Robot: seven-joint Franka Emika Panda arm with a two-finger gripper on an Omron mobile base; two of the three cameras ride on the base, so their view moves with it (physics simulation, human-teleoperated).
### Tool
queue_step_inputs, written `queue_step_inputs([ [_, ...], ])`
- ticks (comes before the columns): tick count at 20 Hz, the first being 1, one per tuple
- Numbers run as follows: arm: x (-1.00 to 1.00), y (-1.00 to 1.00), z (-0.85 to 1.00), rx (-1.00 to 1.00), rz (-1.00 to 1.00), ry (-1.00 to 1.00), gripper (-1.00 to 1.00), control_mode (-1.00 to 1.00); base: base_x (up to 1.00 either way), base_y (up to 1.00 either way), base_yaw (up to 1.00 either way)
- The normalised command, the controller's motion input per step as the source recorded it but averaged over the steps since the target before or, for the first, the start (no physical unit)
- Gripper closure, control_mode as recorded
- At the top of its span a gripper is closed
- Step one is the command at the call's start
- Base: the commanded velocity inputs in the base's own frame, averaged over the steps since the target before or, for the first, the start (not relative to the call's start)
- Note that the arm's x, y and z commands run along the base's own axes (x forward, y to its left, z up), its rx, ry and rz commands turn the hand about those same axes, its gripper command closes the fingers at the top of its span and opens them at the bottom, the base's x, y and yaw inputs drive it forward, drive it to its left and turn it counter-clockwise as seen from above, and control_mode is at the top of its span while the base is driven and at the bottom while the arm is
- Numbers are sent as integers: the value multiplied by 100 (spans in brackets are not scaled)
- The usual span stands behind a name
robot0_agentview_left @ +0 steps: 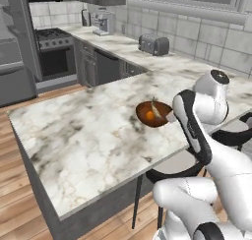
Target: Retrieve the banana and tangerine from the fridge and place them into the bowl on the dining table.
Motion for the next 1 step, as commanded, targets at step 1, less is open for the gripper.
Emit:
queue_step_inputs([
  [1,-100,19,35,-23,0,38,-100,-100,0,0,0],
])
